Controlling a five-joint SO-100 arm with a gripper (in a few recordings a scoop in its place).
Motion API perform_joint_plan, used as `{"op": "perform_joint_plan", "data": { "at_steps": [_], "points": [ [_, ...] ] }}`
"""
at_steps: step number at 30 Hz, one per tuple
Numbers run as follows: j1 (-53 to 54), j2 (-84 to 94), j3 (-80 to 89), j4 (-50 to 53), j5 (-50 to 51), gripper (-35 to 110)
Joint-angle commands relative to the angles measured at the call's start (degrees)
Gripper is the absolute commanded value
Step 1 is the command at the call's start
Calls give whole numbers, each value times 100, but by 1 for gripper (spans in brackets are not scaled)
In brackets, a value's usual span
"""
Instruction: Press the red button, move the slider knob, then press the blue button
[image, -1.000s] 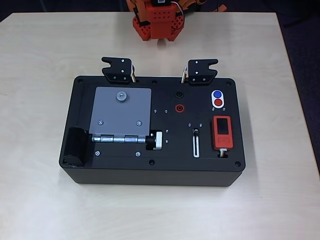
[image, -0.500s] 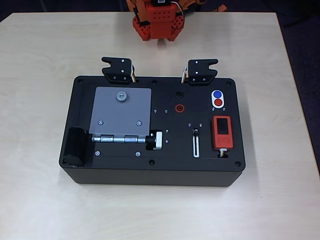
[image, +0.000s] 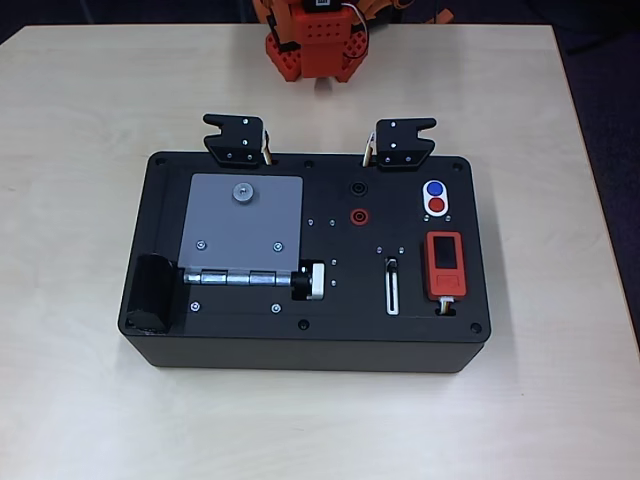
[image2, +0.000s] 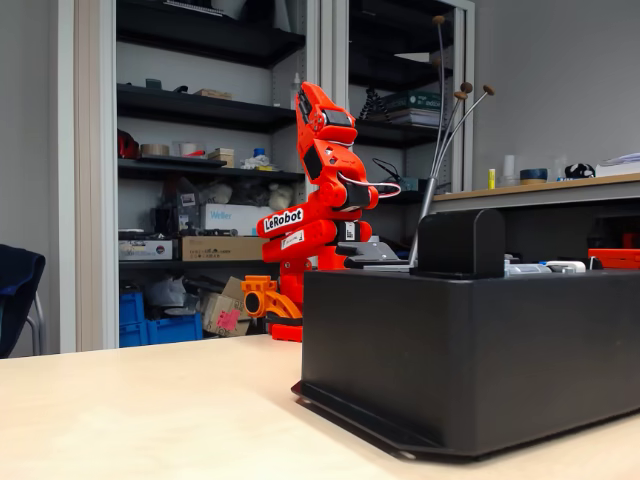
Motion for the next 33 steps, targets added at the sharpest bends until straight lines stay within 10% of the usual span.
{"op": "perform_joint_plan", "data": {
  "at_steps": [1,33],
  "points": [
    [-44,0,18,-35,378,0],
    [606,9,-53,1626,-1178,0]
  ]
}}
